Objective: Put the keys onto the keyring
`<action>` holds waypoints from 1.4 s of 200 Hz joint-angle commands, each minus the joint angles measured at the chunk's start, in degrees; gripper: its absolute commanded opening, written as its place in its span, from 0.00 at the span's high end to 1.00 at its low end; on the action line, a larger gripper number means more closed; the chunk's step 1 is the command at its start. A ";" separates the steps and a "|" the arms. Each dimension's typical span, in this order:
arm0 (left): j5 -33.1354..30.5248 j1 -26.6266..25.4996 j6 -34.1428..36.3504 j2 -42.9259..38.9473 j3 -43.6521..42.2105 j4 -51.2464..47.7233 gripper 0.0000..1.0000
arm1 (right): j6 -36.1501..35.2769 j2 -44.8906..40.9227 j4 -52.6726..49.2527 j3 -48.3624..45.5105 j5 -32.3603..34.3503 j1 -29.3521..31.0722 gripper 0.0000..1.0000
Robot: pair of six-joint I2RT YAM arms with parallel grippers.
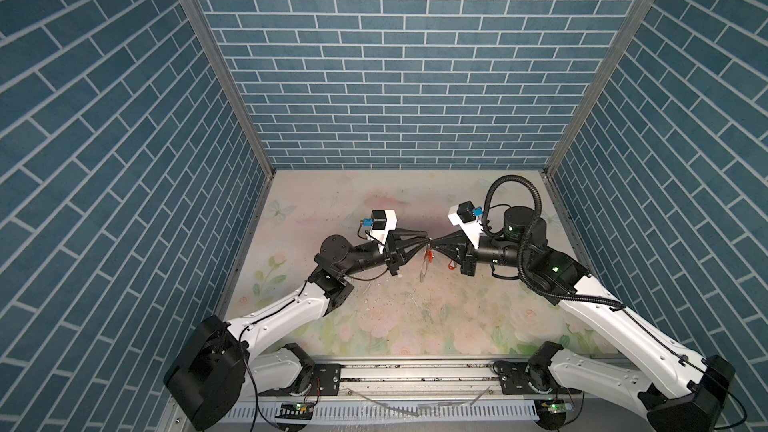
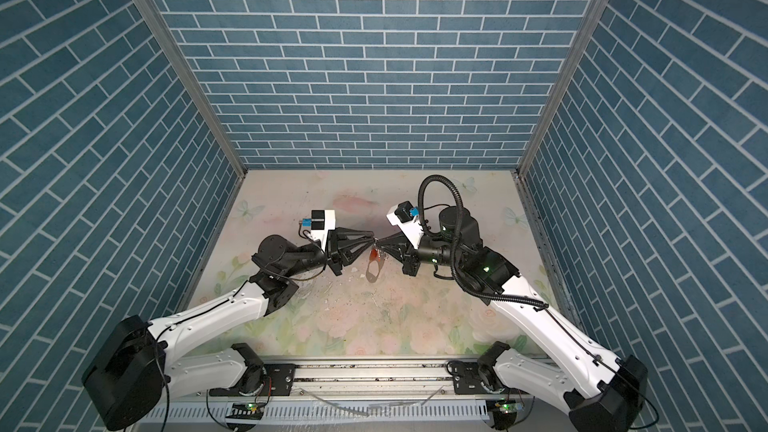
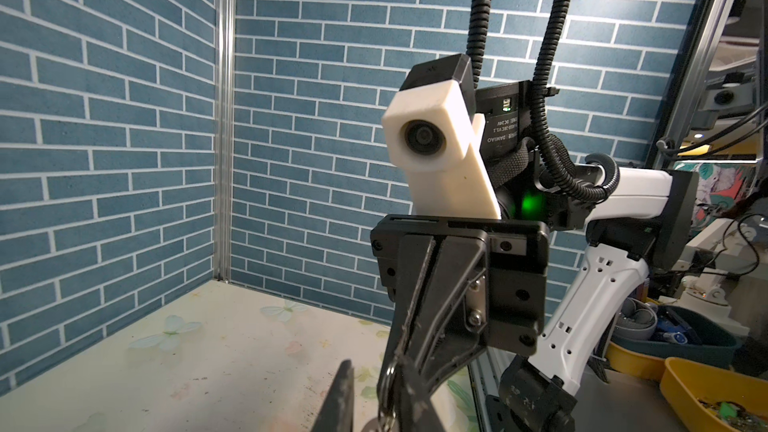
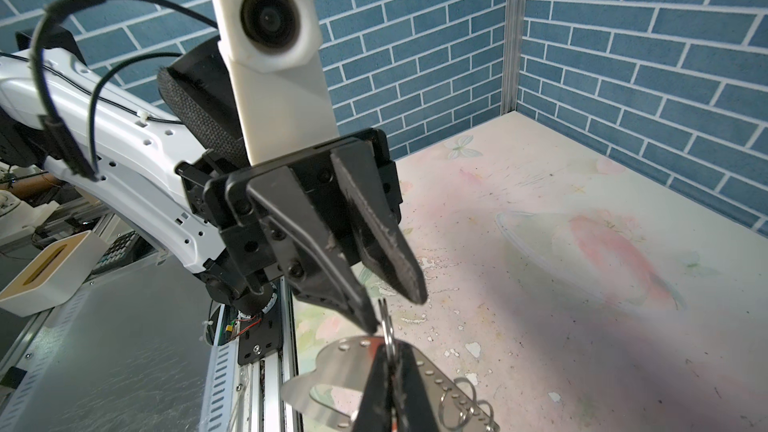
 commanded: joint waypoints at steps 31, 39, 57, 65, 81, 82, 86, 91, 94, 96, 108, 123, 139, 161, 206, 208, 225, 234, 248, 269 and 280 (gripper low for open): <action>-0.60 4.04 9.19 -12.53 4.61 -26.01 0.70 | -11.77 4.21 -14.96 11.87 -1.47 -0.17 1.00; -2.05 4.12 12.44 -14.07 7.28 -34.52 0.70 | -13.85 5.71 -18.44 14.25 -1.98 -0.30 1.00; -6.00 4.12 18.15 -15.86 12.88 -51.89 0.70 | -18.49 9.86 -27.12 20.81 -2.15 -0.33 1.00; -7.73 4.12 19.83 -15.96 15.45 -58.30 0.70 | -20.45 11.67 -30.57 23.34 -2.03 -0.28 1.00; -9.88 4.01 21.50 -15.76 18.89 -66.96 0.70 | -24.48 16.20 -38.69 29.89 -1.78 -0.31 1.00; -9.90 4.06 21.52 -15.70 19.00 -67.35 0.70 | -24.69 16.49 -39.14 30.41 -1.77 -0.32 1.00; -10.00 4.03 21.77 -15.65 19.57 -68.60 0.70 | -25.79 17.61 -41.10 32.11 -1.84 -0.32 1.00; -9.86 3.99 21.85 -15.51 20.05 -69.89 0.70 | -27.13 18.99 -43.66 34.16 -1.77 -0.31 1.00; -9.67 4.03 21.94 -15.39 20.35 -70.51 0.70 | -27.74 19.85 -44.93 35.32 -1.65 -0.32 1.00; -9.44 3.99 21.97 -15.28 20.52 -70.87 0.70 | -28.06 20.32 -45.72 35.86 -1.53 -0.30 1.00; -8.05 3.89 22.15 -14.55 21.49 -72.40 0.70 | -30.37 23.05 -50.03 39.99 -1.06 -0.36 1.00; -6.77 3.43 22.52 -13.26 22.48 -73.02 0.70 | -32.92 25.51 -54.21 43.89 -1.22 -0.26 1.00; -5.70 2.82 22.95 -12.32 22.55 -71.33 0.70 | -35.05 27.17 -56.99 46.50 -1.67 -0.32 1.00; -3.86 2.61 22.96 -10.40 23.26 -68.96 0.70 | -37.08 29.08 -60.04 49.37 -2.24 -0.32 1.00; -0.72 1.50 23.61 -6.17 25.35 -65.64 0.69 | -38.53 31.09 -61.59 51.15 -4.72 -0.32 1.00; -0.52 1.53 23.58 -6.16 25.29 -65.37 0.69 | -38.52 31.10 -61.60 51.15 -4.81 -0.28 1.00; 0.95 1.48 23.52 -5.59 25.11 -63.54 0.69 | -38.56 31.04 -61.24 51.16 -5.43 -0.31 1.00; 1.72 1.32 23.50 -5.43 24.99 -62.77 0.68 | -38.52 31.09 -60.83 51.00 -5.54 -0.32 1.00; 2.19 1.28 23.57 -5.04 25.17 -62.51 0.68 | -38.51 30.93 -60.44 50.80 -5.81 -0.28 1.00; 3.08 1.26 23.79 -4.75 25.35 -62.21 0.68 | -38.63 30.97 -60.16 50.72 -6.33 -0.32 1.00; 3.35 1.21 23.83 -4.43 25.44 -62.11 0.68 | -38.60 31.10 -60.12 50.72 -6.40 -0.32 1.00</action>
